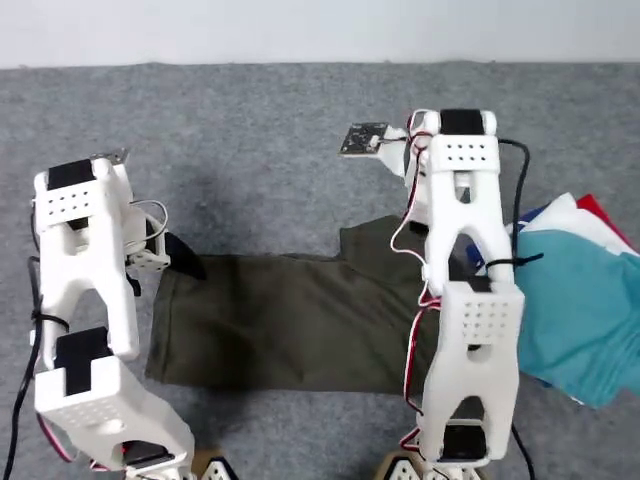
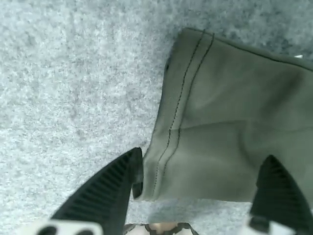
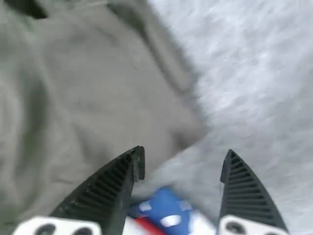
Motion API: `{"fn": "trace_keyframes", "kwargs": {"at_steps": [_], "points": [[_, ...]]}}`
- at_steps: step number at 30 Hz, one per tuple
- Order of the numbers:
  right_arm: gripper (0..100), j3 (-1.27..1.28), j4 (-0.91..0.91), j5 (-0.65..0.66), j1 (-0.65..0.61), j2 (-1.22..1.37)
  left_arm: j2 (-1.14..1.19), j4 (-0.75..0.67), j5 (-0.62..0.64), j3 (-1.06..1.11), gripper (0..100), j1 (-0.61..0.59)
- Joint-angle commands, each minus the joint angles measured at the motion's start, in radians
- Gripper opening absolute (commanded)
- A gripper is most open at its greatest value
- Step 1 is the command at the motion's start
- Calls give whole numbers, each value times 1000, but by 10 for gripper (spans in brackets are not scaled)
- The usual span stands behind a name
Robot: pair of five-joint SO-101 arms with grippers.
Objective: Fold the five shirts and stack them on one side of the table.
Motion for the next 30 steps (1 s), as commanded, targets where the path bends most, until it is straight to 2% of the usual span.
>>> {"fn": "trace_keyframes", "kwargs": {"at_steps": [1,5,11,18,21,24,26,30], "points": [[253,-229,41,80,-16,87,-17,20,-6,-18,360,0],[253,-336,41,92,-54,189,-15,20,-40,-16,360,0],[252,-353,36,167,-101,274,-14,20,-43,-16,360,0],[251,-353,-102,183,-93,357,-12,20,-43,-16,360,0],[178,-353,-130,186,-93,378,-9,20,-43,-16,360,2],[5,-353,-133,187,-97,375,-9,20,-43,-16,360,2],[35,-362,-116,193,-96,361,-9,20,-43,-16,360,2],[12,-436,27,198,-99,311,-9,20,-43,-16,360,2]]}}
